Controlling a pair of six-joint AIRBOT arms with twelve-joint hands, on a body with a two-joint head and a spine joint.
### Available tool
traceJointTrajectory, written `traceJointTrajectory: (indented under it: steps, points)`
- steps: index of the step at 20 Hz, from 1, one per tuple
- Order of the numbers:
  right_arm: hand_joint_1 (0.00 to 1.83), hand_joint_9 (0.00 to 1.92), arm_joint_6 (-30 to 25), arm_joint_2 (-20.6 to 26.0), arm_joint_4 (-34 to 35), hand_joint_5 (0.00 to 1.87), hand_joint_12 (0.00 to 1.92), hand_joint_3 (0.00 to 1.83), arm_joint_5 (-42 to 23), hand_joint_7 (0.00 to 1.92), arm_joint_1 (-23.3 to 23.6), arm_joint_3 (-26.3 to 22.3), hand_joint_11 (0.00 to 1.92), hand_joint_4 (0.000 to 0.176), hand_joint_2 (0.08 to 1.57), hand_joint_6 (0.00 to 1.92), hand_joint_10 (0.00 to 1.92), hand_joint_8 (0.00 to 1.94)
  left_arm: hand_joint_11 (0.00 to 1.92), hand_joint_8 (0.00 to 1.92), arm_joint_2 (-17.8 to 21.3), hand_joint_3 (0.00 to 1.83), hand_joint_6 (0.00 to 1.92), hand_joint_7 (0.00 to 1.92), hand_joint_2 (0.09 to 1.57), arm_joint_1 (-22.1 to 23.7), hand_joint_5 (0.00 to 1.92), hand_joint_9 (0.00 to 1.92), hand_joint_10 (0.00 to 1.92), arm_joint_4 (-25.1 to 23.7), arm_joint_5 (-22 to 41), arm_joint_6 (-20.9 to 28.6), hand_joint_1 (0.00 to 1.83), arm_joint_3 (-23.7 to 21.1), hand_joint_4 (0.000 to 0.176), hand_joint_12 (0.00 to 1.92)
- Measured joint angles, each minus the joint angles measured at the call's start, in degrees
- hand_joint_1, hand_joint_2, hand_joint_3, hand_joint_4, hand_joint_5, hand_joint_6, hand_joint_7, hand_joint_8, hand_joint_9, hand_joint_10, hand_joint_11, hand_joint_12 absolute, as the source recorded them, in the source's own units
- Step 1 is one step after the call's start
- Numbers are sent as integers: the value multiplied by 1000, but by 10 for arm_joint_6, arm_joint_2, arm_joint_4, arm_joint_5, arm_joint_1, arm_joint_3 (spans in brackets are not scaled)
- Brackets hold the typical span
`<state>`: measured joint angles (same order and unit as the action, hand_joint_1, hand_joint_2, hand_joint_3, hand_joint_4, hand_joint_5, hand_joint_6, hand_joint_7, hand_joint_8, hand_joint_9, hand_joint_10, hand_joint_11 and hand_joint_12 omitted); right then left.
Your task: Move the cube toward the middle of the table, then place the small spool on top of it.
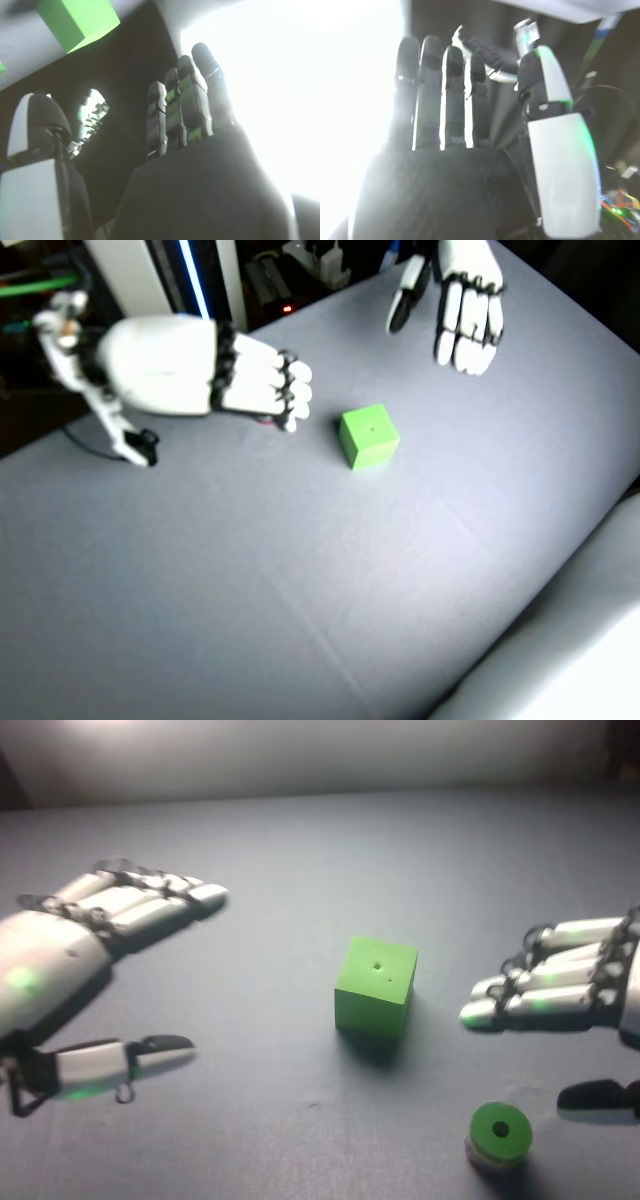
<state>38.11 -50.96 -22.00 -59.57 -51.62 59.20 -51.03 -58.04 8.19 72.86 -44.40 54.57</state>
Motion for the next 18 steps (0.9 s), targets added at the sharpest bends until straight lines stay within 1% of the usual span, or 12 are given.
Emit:
traceJointTrajectory:
  steps: [2,4,6,7,8,9,11,14,15,16,17,18]
  points:
    - [920,808,-14,-9,-35,543,1000,0,36,522,17,3,640,0,1060,5,36,5,0,1,12,0,1,179,1034,-28,217,179,1,0,36,-2,878,-18,100,632]
    - [911,837,-31,-23,-68,550,1028,0,61,545,26,8,664,3,1026,2,41,5,0,2,17,3,2,180,1043,-42,223,182,2,-7,46,-2,890,-27,81,650]
    - [895,821,-39,-35,-97,550,1118,1,92,529,29,10,615,19,1032,0,31,0,0,2,23,2,6,183,1044,-61,236,183,2,4,61,-2,900,-32,76,658]
    - [904,860,-41,-38,-111,554,1185,1,112,541,33,10,574,25,1045,0,52,1,0,2,23,0,5,198,1039,-67,257,190,1,23,65,-2,915,-33,89,680]
    - [904,860,-41,-40,-113,554,1185,1,115,541,34,11,574,25,1045,0,52,1,0,2,23,0,5,198,1039,-71,257,190,1,29,68,-2,915,-33,89,680]
    - [877,844,-43,-43,-113,527,1248,3,123,516,39,12,546,45,1071,0,48,0,0,0,24,1,1,192,1041,-72,251,194,2,37,73,-2,910,-33,89,686]
    - [960,866,-48,-50,-120,505,1332,0,134,494,42,16,555,48,1050,0,79,0,0,2,24,1,1,202,1044,-74,258,204,2,34,78,-2,909,-36,83,691]
    - [959,827,-50,-63,-134,490,1373,1,158,496,42,22,480,58,1059,0,92,1,0,2,24,3,1,205,1051,-74,260,205,2,28,78,-1,880,-37,87,672]
    - [972,756,-50,-65,-134,500,1325,1,163,504,42,24,465,40,1056,1,324,1,0,2,23,0,1,219,1045,-74,271,222,3,29,78,-1,875,-37,90,711]
    - [975,640,-50,-67,-133,503,1350,0,168,504,43,27,484,38,1054,1,624,2,0,3,23,0,2,230,1044,-75,281,233,4,31,78,2,872,-37,87,741]
    - [992,498,-50,-70,-130,505,1344,0,174,505,45,31,475,41,1051,3,979,6,0,2,23,1,1,237,1049,-76,284,240,3,33,80,3,876,-37,91,749]
    - [1011,480,-50,-71,-128,522,1352,0,179,521,47,31,479,34,1048,3,1048,8,0,0,23,2,0,232,1054,-78,278,238,1,33,84,3,883,-37,89,748]
